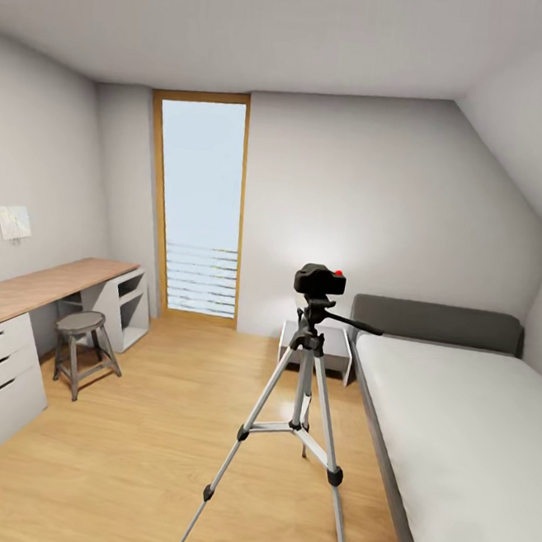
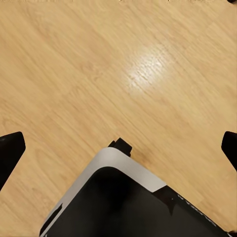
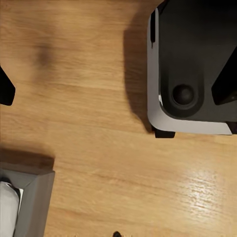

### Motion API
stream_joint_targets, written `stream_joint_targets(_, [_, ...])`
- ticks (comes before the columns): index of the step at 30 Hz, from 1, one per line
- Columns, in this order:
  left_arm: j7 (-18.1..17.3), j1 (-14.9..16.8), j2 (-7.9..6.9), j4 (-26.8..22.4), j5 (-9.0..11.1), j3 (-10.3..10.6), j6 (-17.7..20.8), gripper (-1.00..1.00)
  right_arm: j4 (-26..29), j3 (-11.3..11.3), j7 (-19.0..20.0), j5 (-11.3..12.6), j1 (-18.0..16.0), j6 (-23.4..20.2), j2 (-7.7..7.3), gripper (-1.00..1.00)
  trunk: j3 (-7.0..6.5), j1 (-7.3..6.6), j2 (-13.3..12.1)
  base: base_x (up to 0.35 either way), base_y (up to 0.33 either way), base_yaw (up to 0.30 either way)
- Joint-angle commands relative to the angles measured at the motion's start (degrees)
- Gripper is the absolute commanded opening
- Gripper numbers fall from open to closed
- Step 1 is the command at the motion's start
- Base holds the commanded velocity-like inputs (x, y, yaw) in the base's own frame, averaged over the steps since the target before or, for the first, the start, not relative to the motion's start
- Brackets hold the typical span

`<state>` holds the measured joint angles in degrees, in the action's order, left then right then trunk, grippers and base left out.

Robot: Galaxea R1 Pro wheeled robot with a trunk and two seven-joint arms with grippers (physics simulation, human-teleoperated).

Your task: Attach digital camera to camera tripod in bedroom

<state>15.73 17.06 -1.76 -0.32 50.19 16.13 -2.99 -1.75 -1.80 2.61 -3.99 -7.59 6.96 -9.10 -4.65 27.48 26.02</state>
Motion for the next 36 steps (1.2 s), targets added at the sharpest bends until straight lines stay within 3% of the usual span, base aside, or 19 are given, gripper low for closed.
stream_joint_targets(1, [0.2, 0.0, 0.0, 0.0, 0.5, 0.5, -0.1, 1.0, -0.2, -0.2, 0.1, -0.4, -0.1, 0.4, -0.03, 1.0, -0.06, 0.02, 0.0, 0.0, 0.0, 0.0])
stream_joint_targets(36, [0.2, 0.0, 0.0, 0.0, 0.5, 0.5, -0.1, 1.0, -0.1, -0.2, 0.1, -0.5, -0.1, 0.2, -0.07, 1.0, -0.57, 0.02, 0.0, 0.0, 0.0, 0.0])
